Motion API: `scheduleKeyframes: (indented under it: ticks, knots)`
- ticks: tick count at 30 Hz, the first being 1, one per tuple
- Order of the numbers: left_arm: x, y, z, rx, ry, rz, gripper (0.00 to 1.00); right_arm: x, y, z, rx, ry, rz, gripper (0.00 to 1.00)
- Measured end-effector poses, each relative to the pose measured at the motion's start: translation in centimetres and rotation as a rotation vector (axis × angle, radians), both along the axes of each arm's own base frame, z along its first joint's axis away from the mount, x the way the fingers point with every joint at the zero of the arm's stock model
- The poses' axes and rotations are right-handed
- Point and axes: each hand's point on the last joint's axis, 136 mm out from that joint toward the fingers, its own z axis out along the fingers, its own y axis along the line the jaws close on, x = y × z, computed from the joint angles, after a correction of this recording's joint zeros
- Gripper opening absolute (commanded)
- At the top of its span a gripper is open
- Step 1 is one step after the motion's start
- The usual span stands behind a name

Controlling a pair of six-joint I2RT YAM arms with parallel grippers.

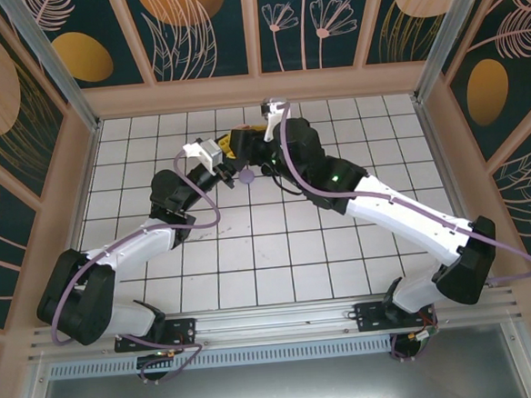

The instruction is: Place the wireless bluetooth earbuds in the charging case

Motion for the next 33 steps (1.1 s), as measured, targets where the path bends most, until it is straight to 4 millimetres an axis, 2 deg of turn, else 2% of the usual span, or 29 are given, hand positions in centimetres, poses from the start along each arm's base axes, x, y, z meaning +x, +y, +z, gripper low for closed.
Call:
scheduleKeyframes:
  ticks: [4, 8, 11, 13, 16, 19, 20, 25, 28, 33]
  knots:
    - [-0.2, 0.0, 0.2, -0.002, -0.007, -0.001, 0.0, -1.1, -0.9, 1.3, 0.022, -0.001, 0.022, 0.66]
    - [-0.2, 0.0, 0.3, -0.002, -0.008, -0.002, 0.0, -2.1, -2.9, 4.8, 0.076, -0.027, 0.035, 0.67]
    - [-0.3, -0.1, 0.2, 0.001, -0.009, -0.012, 0.0, -1.9, -4.7, 7.4, 0.119, -0.053, 0.017, 0.66]
    - [-0.4, -0.2, 0.2, 0.004, -0.011, -0.019, 0.0, -1.4, -5.8, 7.8, 0.128, -0.046, 0.005, 0.63]
    - [-0.8, -0.4, 0.1, 0.012, -0.014, -0.041, 0.0, 0.3, -7.1, 6.8, 0.108, -0.003, -0.023, 0.52]
    - [-1.3, -0.7, 0.0, 0.023, -0.018, -0.073, 0.0, 2.3, -7.4, 4.7, 0.059, 0.061, -0.037, 0.34]
    - [-1.5, -0.8, -0.1, 0.029, -0.019, -0.087, 0.0, 3.0, -7.2, 3.9, 0.041, 0.088, -0.036, 0.28]
    - [-2.3, -1.4, -0.9, 0.056, -0.003, -0.145, 0.0, 5.7, -5.3, 0.4, -0.049, 0.196, 0.009, 0.1]
    - [-2.6, -1.6, -1.3, 0.071, 0.011, -0.172, 0.0, 6.5, -3.7, -1.5, -0.098, 0.25, 0.055, 0.03]
    - [-3.0, -2.0, -1.9, 0.089, 0.03, -0.206, 0.0, 6.7, -2.2, -3.9, -0.147, 0.32, 0.117, 0.02]
